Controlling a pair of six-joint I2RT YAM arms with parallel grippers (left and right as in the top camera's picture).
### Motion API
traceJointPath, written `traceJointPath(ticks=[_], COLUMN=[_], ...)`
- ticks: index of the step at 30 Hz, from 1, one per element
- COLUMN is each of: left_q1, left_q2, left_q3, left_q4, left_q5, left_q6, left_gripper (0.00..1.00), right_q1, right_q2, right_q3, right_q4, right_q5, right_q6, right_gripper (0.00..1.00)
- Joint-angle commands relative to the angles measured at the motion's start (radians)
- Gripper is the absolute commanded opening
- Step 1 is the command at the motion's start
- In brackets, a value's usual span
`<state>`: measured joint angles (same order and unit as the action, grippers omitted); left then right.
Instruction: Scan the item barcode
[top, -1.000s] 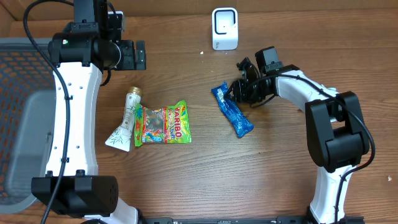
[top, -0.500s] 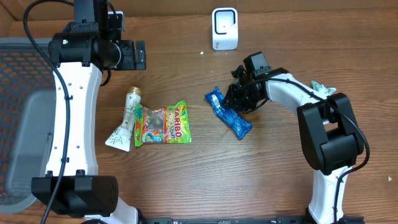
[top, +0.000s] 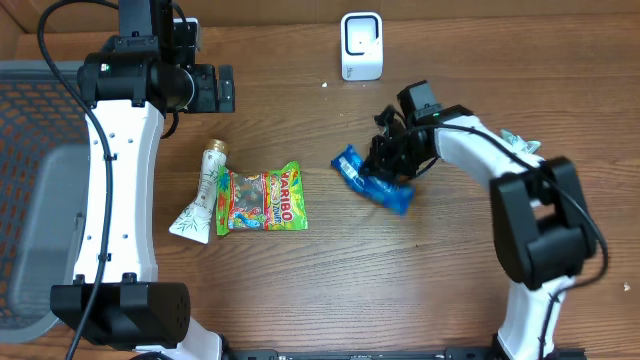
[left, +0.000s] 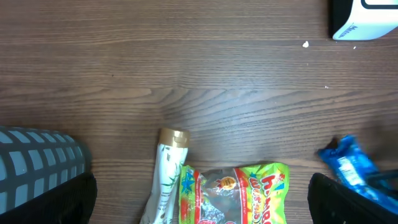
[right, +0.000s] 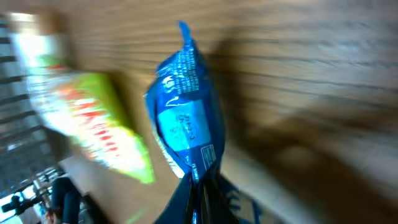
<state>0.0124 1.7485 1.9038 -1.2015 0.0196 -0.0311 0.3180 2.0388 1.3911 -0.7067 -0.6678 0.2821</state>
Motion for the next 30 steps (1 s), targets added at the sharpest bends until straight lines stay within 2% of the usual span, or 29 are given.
traceJointPath(ticks=[1, 5, 9, 19, 27, 30], left_q1=[-0.006, -0.006, -0.006, -0.006, -0.006, -0.006], left_q2=[-0.002, -0.002, -0.002, -0.002, -0.002, -0.002], left_q3=[-0.003, -0.003, -0.003, -0.003, -0.003, -0.003], left_q4=[0.001, 0.001, 0.001, 0.001, 0.001, 0.001], left_q5=[0.007, 0.007, 0.006, 0.006, 0.006, 0.007], left_q6=[-0.018, -0.018, -0.018, -0.018, -0.018, -0.018], left_gripper=[0.99, 1.00, 1.00, 1.00, 0.99, 1.00], right_q1=[-0.021, -0.029, -0.047, -0.159, -0.168, -0.168], right_q2=[-0.198, -0.312, -0.396, -0.468, -0.468, -0.468], right_q3=[0.012, 0.012, 0.012, 0.012, 0.012, 0.012], right_q4=[0.000, 0.002, 0.047, 0.264, 0.446, 0.463], right_q5=[-0.116, -0.156, -0.282, -0.456, -0.514, -0.513], right_q6=[-0.031, -0.027, -0.010, 0.312, 0.474, 0.478], right_gripper=[0.04, 0.04, 0.04, 0.04, 0.04, 0.04])
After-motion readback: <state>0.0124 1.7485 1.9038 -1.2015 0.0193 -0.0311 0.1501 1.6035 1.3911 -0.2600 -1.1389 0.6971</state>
